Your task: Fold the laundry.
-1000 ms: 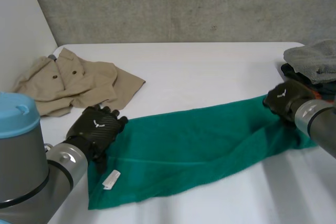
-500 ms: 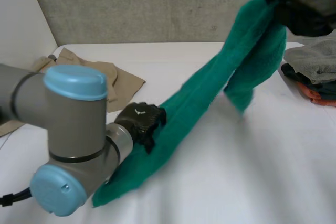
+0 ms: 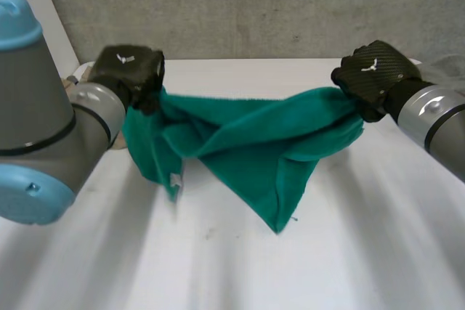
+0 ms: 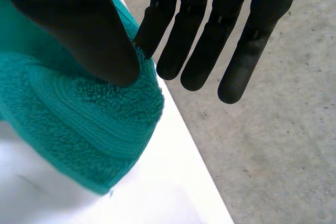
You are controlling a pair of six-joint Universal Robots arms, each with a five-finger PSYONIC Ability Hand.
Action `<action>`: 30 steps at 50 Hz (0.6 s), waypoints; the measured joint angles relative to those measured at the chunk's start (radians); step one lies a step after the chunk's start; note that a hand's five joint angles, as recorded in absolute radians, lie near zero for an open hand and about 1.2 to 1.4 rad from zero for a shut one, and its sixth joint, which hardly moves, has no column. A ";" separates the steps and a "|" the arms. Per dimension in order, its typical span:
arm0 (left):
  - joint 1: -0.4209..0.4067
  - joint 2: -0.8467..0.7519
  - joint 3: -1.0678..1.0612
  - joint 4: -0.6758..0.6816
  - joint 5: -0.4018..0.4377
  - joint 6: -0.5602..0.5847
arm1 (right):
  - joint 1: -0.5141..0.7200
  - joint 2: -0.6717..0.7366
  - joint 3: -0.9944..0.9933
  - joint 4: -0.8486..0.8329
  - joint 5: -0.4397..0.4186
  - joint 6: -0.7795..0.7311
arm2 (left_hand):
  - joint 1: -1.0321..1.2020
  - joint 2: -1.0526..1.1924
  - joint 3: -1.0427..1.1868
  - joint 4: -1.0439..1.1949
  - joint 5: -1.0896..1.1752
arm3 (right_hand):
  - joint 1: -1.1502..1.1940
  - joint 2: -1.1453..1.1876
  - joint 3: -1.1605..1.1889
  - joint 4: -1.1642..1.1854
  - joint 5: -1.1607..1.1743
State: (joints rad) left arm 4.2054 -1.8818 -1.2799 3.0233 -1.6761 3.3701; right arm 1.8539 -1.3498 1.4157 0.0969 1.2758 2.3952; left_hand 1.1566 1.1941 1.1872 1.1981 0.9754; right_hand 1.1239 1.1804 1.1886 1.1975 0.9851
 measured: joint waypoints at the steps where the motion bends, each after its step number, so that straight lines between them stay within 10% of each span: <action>1: -0.001 -0.002 -0.013 0.003 0.002 0.005 | 0.004 0.002 0.005 -0.005 0.004 0.000 | 0.000 0.000 0.000 0.000 0.000 | 0.000 0.000 0.000 0.000 0.000; 9: -0.017 -0.069 -0.141 0.057 -0.011 0.077 | 0.037 0.052 0.099 -0.057 0.024 -0.013 | -0.037 -0.073 -0.055 -0.066 -0.028 | 0.000 0.000 0.000 0.000 0.006; 15: -0.033 -0.133 -0.254 0.133 -0.056 0.162 | 0.052 0.150 0.172 -0.092 0.073 -0.062 | -0.789 -0.788 -0.779 -0.802 -0.756 | 0.000 0.000 0.000 0.000 0.006; 30: -0.019 0.159 -0.532 0.341 -0.093 0.162 | 0.055 0.162 0.243 -0.160 0.124 -0.088 | -0.611 -0.673 -0.666 -0.680 -0.631 | 0.000 0.000 0.000 0.000 0.006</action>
State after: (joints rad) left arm 4.1869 -1.7226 -1.8120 3.3640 -1.7687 3.5322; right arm 1.9086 -1.1878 1.6587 -0.0627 1.4001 2.3070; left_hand 0.5456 0.5214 0.5216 0.5177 0.3443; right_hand 1.1239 1.1804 1.1886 1.1976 0.9916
